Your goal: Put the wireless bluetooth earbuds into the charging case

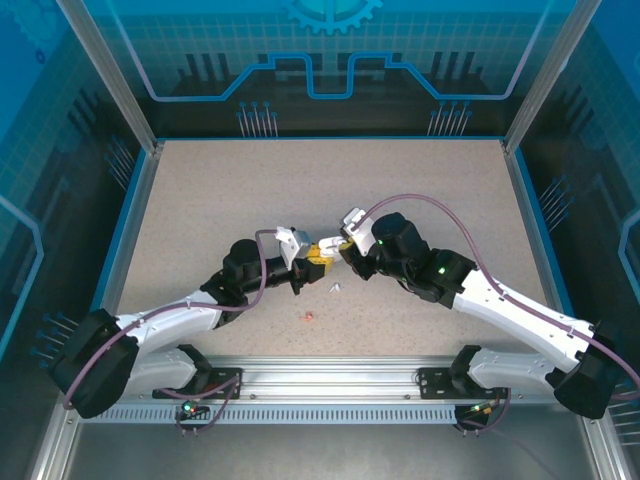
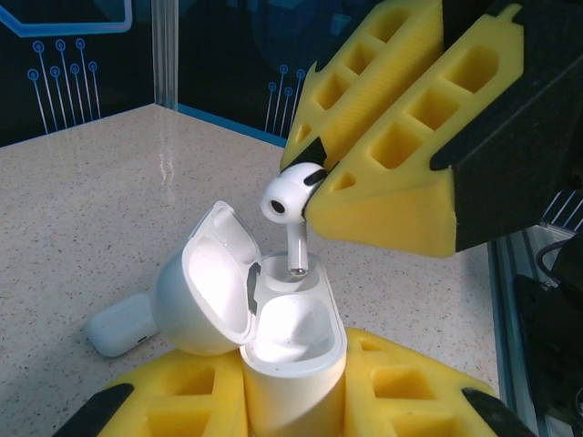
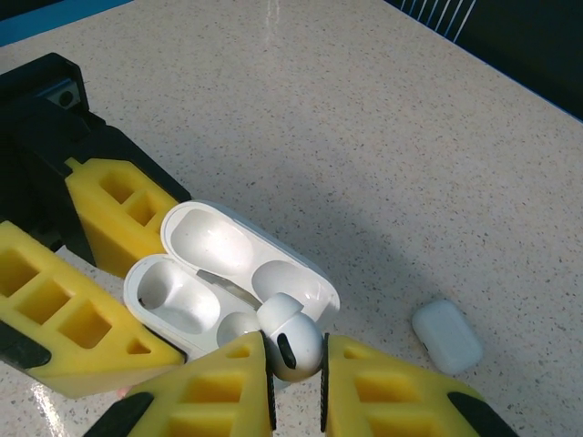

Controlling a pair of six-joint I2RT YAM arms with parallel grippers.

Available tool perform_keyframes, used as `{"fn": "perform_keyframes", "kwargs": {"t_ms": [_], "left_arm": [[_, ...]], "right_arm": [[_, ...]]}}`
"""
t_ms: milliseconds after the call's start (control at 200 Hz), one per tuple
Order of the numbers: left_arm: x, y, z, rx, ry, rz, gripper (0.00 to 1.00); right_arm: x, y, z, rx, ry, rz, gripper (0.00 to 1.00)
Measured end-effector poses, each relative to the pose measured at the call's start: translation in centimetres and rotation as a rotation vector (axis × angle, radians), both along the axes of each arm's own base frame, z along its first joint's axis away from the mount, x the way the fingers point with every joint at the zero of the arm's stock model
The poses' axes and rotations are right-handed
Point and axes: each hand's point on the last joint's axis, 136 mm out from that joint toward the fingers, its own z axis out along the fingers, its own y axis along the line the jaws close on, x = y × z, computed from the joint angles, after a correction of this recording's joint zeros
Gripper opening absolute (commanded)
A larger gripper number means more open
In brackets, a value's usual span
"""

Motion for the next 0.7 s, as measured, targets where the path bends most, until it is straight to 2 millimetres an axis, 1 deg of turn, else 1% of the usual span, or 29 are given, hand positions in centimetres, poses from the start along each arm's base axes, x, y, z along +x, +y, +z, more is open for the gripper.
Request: {"fn": "perform_keyframes", "kwargs": {"t_ms": [290, 700], "left_arm": [[-0.11, -0.15, 0.06, -0.003, -0.003, -0.005, 0.00], [-0.13, -0.18, 0.09, -0.003, -0.004, -0.006, 0.00]], "right_arm": [[-0.12, 0.15, -0.01, -0.007, -0.009, 0.020, 0.18], [-0.21, -0.50, -0.22, -0.082, -0.079, 0.057, 0.17]]}}
